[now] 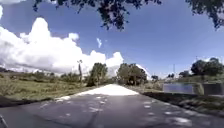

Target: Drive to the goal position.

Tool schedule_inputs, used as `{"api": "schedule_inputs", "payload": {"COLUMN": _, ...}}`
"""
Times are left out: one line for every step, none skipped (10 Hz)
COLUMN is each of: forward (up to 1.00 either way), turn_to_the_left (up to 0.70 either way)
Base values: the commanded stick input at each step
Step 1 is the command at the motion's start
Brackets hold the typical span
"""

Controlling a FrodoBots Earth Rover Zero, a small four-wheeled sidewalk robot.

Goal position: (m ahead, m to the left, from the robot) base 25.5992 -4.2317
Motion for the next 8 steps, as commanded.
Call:
{"api": "schedule_inputs", "payload": {"forward": 0.85, "turn_to_the_left": 0.0}}
{"api": "schedule_inputs", "payload": {"forward": 0.85, "turn_to_the_left": 0.0}}
{"api": "schedule_inputs", "payload": {"forward": 0.85, "turn_to_the_left": 0.0}}
{"api": "schedule_inputs", "payload": {"forward": 0.85, "turn_to_the_left": 0.0}}
{"api": "schedule_inputs", "payload": {"forward": 0.85, "turn_to_the_left": 0.0}}
{"api": "schedule_inputs", "payload": {"forward": 0.85, "turn_to_the_left": 0.0}}
{"api": "schedule_inputs", "payload": {"forward": 0.85, "turn_to_the_left": 0.0}}
{"api": "schedule_inputs", "payload": {"forward": 0.85, "turn_to_the_left": 0.0}}
